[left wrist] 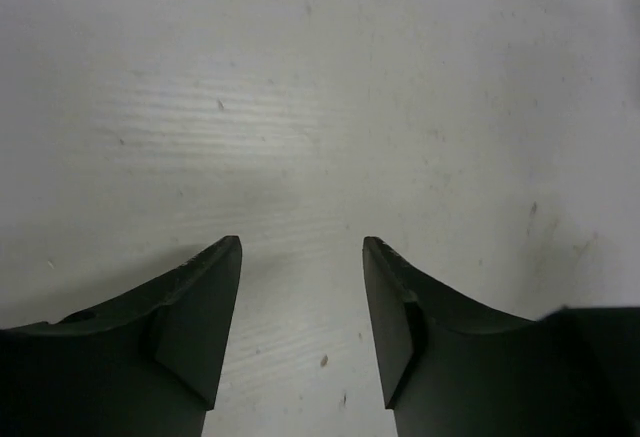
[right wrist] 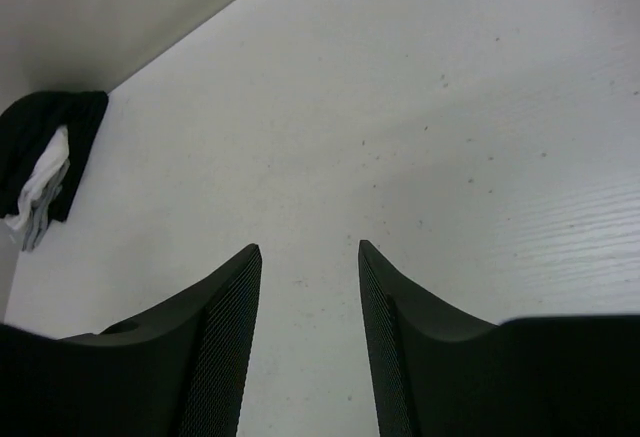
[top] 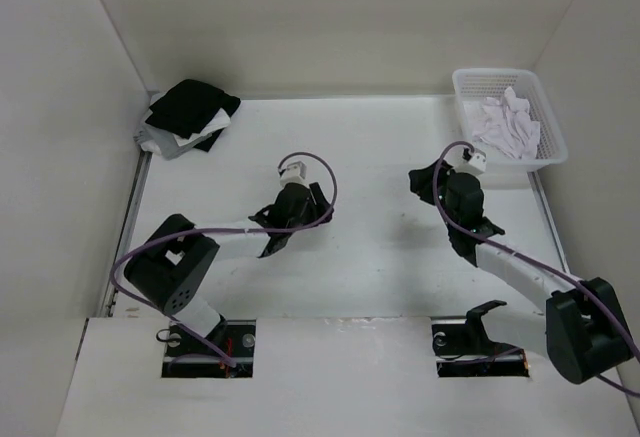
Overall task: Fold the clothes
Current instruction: Grab the tank top from the pile
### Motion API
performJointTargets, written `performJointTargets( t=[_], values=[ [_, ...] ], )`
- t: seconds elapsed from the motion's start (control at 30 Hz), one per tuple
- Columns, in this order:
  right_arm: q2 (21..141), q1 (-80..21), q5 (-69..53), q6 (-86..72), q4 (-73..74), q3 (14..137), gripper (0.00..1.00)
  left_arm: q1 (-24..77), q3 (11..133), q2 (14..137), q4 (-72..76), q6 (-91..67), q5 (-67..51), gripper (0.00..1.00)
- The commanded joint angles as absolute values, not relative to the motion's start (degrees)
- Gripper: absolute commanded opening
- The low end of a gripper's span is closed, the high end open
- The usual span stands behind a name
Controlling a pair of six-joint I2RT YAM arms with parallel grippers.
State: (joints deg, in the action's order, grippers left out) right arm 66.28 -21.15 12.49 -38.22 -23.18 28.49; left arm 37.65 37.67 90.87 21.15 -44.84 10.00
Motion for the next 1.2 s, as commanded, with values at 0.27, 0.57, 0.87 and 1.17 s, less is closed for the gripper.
performJointTargets(
  t=[0.27,0.57,0.87,1.17],
  values=[
    [70.2,-5.4,19.0,-32.5,-5.5,52.5,0.04,47.4,29.4,82.4,36.2,-40.3,6.5,0.50],
    [101.4,8.7,17.8,-27.4,-1.1,77.2,0.40,46.1,27.5,81.9,38.3,-39.3,8.5,0.51],
    [122.5,10.7,16.4,-23.6,8.4,98.4,0.56,46.6,28.6,84.2,39.3,-38.3,7.7,0.51],
    [134.9,11.7,16.0,-23.1,15.0,114.1,0.55,46.1,28.5,84.7,40.5,-38.2,7.1,0.51]
  ],
)
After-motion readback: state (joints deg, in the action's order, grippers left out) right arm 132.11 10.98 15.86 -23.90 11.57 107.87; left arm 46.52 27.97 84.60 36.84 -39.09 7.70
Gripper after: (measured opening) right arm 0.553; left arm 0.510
